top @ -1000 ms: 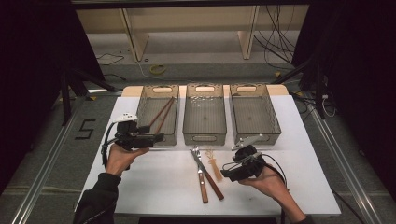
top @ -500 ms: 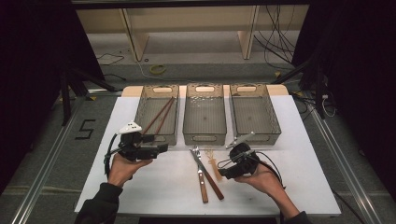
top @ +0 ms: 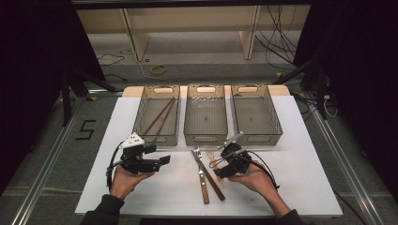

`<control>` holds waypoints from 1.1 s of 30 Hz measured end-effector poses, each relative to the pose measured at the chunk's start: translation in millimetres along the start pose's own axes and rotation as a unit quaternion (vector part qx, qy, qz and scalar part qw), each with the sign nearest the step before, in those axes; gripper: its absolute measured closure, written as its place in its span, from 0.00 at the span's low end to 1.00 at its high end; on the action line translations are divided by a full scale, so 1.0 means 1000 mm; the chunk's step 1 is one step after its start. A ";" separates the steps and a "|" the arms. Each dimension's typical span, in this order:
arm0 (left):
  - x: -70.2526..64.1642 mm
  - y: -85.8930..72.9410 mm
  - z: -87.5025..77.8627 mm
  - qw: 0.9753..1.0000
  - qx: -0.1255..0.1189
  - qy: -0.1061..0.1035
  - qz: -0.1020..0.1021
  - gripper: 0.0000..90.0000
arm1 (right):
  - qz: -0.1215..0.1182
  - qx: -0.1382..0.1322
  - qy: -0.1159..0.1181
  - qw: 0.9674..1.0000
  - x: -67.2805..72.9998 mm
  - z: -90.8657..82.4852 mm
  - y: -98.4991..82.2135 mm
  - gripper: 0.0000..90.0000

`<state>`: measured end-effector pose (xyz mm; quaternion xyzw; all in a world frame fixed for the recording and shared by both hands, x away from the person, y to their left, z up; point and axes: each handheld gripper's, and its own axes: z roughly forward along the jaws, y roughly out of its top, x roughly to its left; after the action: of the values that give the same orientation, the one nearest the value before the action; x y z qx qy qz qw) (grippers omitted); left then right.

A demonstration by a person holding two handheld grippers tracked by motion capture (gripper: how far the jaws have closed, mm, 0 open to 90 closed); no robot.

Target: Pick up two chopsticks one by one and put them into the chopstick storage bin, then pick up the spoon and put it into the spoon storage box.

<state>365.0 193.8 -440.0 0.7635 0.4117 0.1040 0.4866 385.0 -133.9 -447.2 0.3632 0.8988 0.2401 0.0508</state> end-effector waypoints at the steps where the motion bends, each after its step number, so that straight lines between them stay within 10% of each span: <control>1: 0.000 -0.001 0.000 1.000 -0.001 -0.001 0.000 0.22 | 0.000 0.002 -0.001 1.000 0.000 0.001 0.000 0.37; 33: -0.002 -0.020 0.001 1.000 0.011 -0.004 0.002 0.23 | -0.023 0.046 -0.007 0.999 0.009 0.021 0.005 0.56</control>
<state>354.2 195.2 -456.6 0.7698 0.4097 0.0977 0.4797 387.0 -116.8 -462.7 0.3457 0.9168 0.1947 0.0456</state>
